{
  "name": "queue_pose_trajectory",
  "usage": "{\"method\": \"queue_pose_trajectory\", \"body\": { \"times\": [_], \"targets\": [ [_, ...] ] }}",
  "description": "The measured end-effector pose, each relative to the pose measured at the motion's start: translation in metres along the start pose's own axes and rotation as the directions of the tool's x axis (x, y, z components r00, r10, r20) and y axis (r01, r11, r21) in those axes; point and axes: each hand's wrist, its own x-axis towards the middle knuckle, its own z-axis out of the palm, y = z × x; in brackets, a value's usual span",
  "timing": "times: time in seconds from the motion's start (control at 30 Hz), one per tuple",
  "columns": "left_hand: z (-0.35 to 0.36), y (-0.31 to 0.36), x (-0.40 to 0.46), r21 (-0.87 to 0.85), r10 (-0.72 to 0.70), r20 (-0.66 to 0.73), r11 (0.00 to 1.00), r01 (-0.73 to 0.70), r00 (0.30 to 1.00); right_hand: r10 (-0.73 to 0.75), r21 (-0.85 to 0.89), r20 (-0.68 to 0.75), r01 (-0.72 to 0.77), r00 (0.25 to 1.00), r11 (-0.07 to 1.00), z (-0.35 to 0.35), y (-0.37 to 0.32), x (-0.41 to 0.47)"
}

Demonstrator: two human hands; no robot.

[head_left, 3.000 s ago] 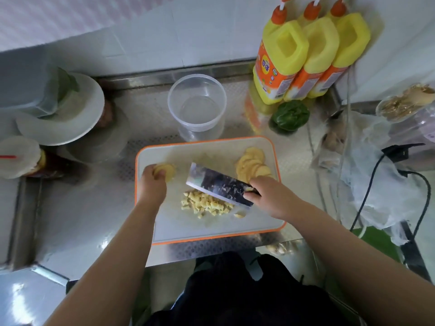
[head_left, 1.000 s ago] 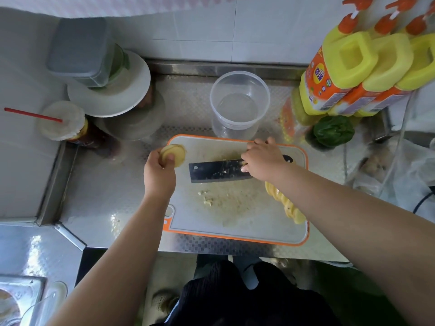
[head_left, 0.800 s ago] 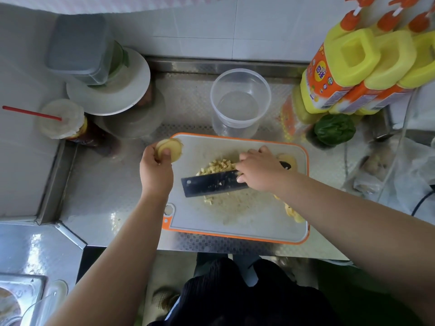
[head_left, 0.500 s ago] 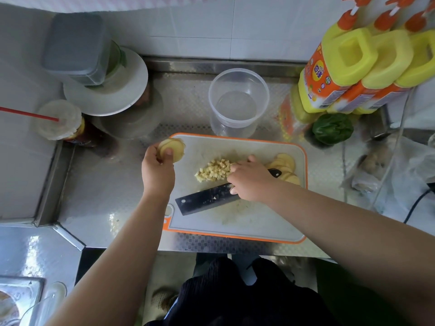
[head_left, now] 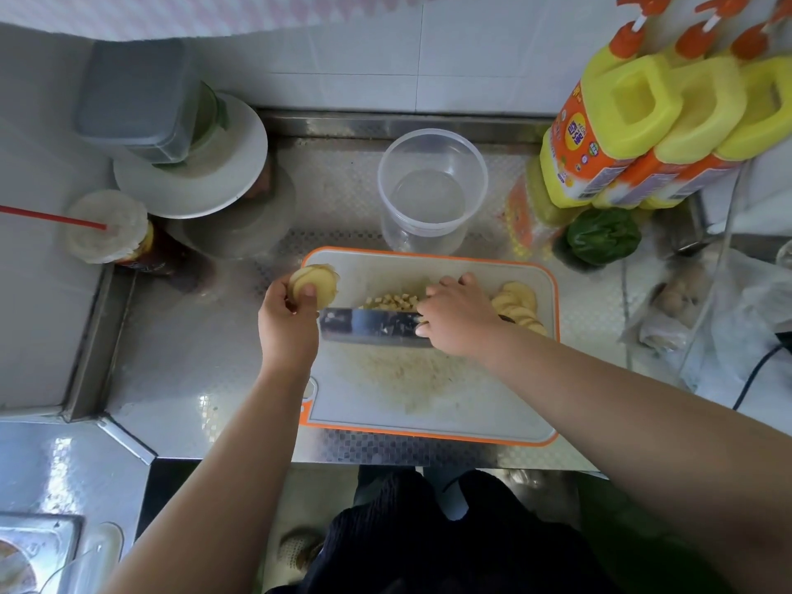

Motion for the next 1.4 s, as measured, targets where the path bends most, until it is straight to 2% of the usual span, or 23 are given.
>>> {"method": "queue_pose_trajectory", "body": {
  "times": [0.1, 0.27, 0.33, 0.4, 0.43, 0.5, 0.6, 0.77, 0.9, 0.97, 1.03, 1.1, 1.17, 1.3, 1.33, 1.4],
  "targets": [
    [0.001, -0.002, -0.001, -0.015, -0.012, 0.016, 1.000, 0.012, 1.000, -0.006, -0.019, -0.005, 0.006, 1.000, 1.000, 0.003, -0.006, -0.002],
    [0.006, -0.002, -0.009, -0.022, 0.036, 0.027, 0.999, -0.036, 0.999, 0.160, 0.073, -0.044, -0.157, 0.986, 0.985, -0.003, -0.004, 0.008],
    [0.008, -0.004, -0.016, -0.066, 0.044, 0.016, 0.997, -0.043, 0.999, 0.204, 0.192, -0.056, -0.190, 0.977, 0.963, -0.006, -0.004, 0.006],
    [0.010, -0.009, -0.026, -0.115, 0.041, -0.026, 0.992, -0.043, 0.999, 0.255, 0.418, -0.076, -0.202, 0.964, 0.886, -0.008, -0.005, 0.000],
    [0.011, -0.013, -0.032, -0.113, 0.042, -0.042, 0.993, -0.047, 0.998, 0.281, 0.516, -0.085, -0.199, 0.956, 0.833, -0.008, -0.006, -0.005],
    [0.014, -0.022, -0.043, -0.030, 0.034, 0.000, 0.999, -0.034, 0.999, 0.324, 0.601, -0.123, -0.189, 0.938, 0.776, -0.005, -0.008, -0.017],
    [0.027, -0.038, -0.057, 0.170, -0.050, 0.187, 0.985, 0.017, 0.981, 0.361, 0.571, -0.156, -0.214, 0.920, 0.793, 0.009, -0.013, -0.037],
    [0.052, -0.054, -0.062, 0.274, -0.114, 0.334, 0.961, 0.020, 0.936, 0.316, 0.410, -0.099, -0.250, 0.944, 0.877, 0.039, -0.020, -0.063],
    [0.055, -0.059, -0.063, 0.438, -0.036, 0.364, 0.888, -0.137, 0.931, 0.312, 0.362, -0.107, -0.255, 0.944, 0.896, 0.054, -0.024, -0.072],
    [0.049, -0.063, -0.069, 0.509, 0.096, 0.329, 0.820, -0.262, 0.939, 0.309, 0.335, -0.145, -0.247, 0.940, 0.909, 0.058, -0.029, -0.075],
    [0.047, -0.072, -0.072, 0.503, 0.353, 0.350, 0.711, -0.492, 0.868, 0.318, 0.282, -0.130, -0.273, 0.939, 0.920, 0.060, -0.031, -0.076],
    [0.047, -0.084, -0.071, 0.501, 0.492, 0.434, 0.565, -0.656, 0.755, 0.325, 0.280, -0.122, -0.281, 0.938, 0.918, 0.062, -0.032, -0.076],
    [0.048, -0.089, -0.069, 0.509, 0.503, 0.501, 0.487, -0.710, 0.705, 0.328, 0.299, -0.129, -0.279, 0.936, 0.913, 0.062, -0.032, -0.076],
    [0.049, -0.086, -0.065, 0.487, 0.583, 0.545, 0.366, -0.793, 0.603, 0.359, 0.347, -0.121, -0.299, 0.926, 0.889, 0.065, -0.033, -0.074],
    [0.050, -0.086, -0.063, 0.474, 0.603, 0.550, 0.345, -0.810, 0.578, 0.361, 0.360, -0.116, -0.299, 0.925, 0.884, 0.067, -0.033, -0.072],
    [0.051, -0.086, -0.060, 0.460, 0.617, 0.540, 0.354, -0.814, 0.573, 0.364, 0.373, -0.093, -0.306, 0.927, 0.876, 0.069, -0.036, -0.071]
  ]
}}
